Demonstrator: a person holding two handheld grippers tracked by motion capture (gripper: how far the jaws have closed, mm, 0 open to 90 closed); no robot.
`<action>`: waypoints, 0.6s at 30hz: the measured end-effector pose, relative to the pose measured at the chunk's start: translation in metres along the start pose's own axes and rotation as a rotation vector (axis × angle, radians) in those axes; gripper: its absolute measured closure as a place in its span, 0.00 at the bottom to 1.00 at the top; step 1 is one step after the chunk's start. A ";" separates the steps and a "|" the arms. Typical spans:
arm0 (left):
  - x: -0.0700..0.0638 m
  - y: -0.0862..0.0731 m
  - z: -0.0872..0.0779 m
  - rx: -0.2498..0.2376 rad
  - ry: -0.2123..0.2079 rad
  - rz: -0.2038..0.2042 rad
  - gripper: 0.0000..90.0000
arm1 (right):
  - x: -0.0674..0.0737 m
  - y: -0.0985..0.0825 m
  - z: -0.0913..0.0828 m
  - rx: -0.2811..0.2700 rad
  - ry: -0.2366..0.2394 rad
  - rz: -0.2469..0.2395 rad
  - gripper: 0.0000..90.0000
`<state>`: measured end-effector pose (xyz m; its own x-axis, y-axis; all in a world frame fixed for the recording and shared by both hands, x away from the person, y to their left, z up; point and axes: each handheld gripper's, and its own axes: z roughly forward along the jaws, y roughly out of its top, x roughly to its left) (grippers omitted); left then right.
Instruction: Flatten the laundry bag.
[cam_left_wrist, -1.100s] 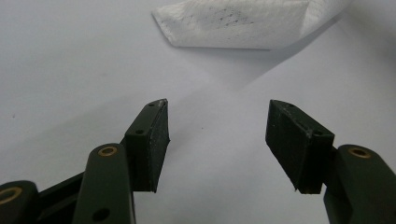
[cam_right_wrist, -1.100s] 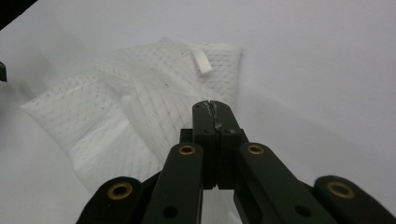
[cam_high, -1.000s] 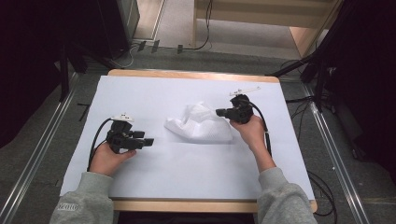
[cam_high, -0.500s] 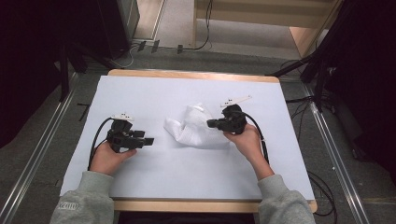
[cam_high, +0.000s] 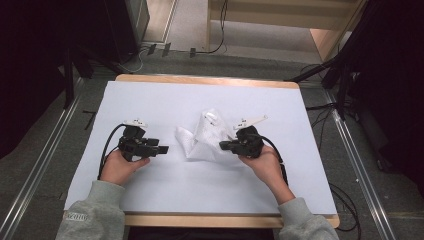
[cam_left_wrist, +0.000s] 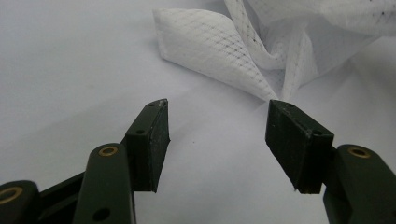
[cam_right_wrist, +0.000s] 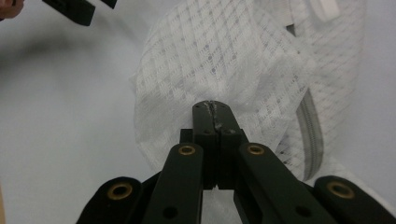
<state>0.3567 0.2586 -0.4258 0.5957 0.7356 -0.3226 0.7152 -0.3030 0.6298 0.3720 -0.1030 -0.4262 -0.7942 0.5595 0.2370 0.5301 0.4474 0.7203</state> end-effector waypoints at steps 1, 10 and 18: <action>0.000 0.001 0.000 0.001 -0.001 0.000 0.45 | 0.002 -0.002 0.001 0.002 0.002 -0.003 1.00; -0.002 0.007 0.009 0.004 -0.023 0.004 0.46 | 0.019 -0.018 0.005 0.043 0.018 -0.021 1.00; -0.001 0.016 0.023 0.007 -0.027 0.006 0.47 | 0.025 -0.032 0.005 0.061 0.012 -0.015 1.00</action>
<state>0.3763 0.2389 -0.4319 0.6099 0.7170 -0.3376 0.7139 -0.3123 0.6267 0.3363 -0.0997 -0.4461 -0.8057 0.5439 0.2346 0.5348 0.4975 0.6830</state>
